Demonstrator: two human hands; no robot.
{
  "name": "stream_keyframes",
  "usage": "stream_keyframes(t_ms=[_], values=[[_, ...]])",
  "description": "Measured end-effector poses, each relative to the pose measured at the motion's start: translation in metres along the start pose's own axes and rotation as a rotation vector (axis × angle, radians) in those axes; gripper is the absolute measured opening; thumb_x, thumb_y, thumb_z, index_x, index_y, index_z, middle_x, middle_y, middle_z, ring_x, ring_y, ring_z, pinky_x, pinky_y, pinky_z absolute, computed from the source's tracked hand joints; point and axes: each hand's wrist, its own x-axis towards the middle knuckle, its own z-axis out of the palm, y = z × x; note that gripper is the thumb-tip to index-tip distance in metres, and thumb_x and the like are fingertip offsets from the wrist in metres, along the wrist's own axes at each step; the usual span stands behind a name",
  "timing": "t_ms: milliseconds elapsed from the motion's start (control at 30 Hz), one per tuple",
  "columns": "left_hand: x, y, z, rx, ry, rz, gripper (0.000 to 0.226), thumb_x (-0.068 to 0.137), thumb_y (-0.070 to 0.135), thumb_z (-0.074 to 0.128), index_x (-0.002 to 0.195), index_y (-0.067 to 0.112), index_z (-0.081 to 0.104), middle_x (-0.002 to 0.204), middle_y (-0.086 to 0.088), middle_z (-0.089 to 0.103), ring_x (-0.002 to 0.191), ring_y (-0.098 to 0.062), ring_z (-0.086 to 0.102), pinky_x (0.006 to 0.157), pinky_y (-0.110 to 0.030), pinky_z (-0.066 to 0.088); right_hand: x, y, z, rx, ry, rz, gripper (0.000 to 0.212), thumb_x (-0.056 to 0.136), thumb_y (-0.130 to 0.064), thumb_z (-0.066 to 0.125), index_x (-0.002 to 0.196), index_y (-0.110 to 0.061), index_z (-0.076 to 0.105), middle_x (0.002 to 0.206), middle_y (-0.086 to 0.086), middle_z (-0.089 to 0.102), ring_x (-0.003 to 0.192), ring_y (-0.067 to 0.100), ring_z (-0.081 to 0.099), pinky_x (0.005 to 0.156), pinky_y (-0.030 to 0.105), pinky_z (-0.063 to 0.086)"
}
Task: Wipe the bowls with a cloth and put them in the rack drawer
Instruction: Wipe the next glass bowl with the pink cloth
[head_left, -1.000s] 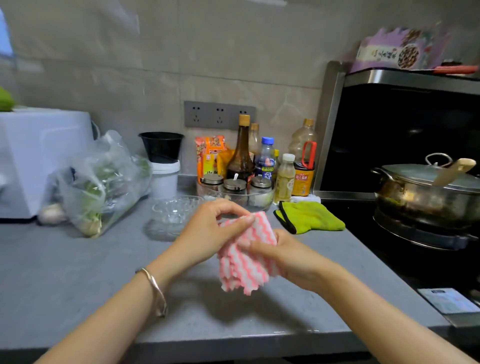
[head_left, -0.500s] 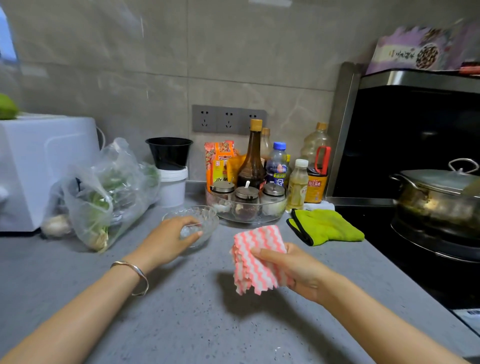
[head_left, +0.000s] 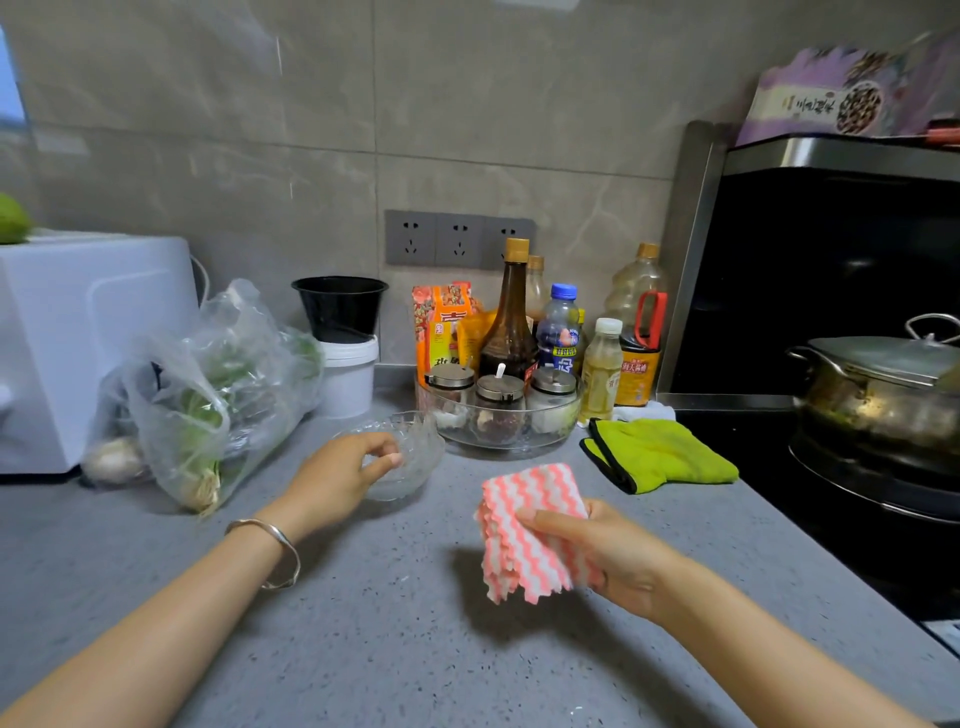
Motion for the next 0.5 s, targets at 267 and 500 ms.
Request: stream_keyframes(t_ms=[267, 500], values=[[-0.021, 0.065, -0.03, -0.348, 0.156, 0.149, 0.028, 0.093, 0.036, 0.046, 0.089, 0.014, 0.062, 0.091, 0.009, 0.068, 0.091, 0.001, 0.059, 0.081, -0.011, 0.041, 0.003, -0.002, -0.02, -0.005, 0.053, -0.036, 0.029, 0.072, -0.017, 0.076, 0.095, -0.003, 0.064, 0.073, 0.007, 0.072, 0.052, 0.013, 0.064, 0.042, 0.016, 0.036], [-0.044, 0.142, 0.001, -0.839, 0.177, 0.145, 0.03, 0.087, 0.037, 0.043, 0.076, 0.01, 0.053, 0.063, 0.011, 0.058, 0.064, 0.0, 0.055, 0.066, -0.013, 0.045, -0.024, -0.035, -0.063, 0.196, 0.196, -0.307, 0.019, 0.095, -0.015, 0.053, 0.102, -0.003, 0.066, 0.088, 0.008, 0.074, 0.072, 0.014, 0.071, 0.065, 0.023, 0.058]])
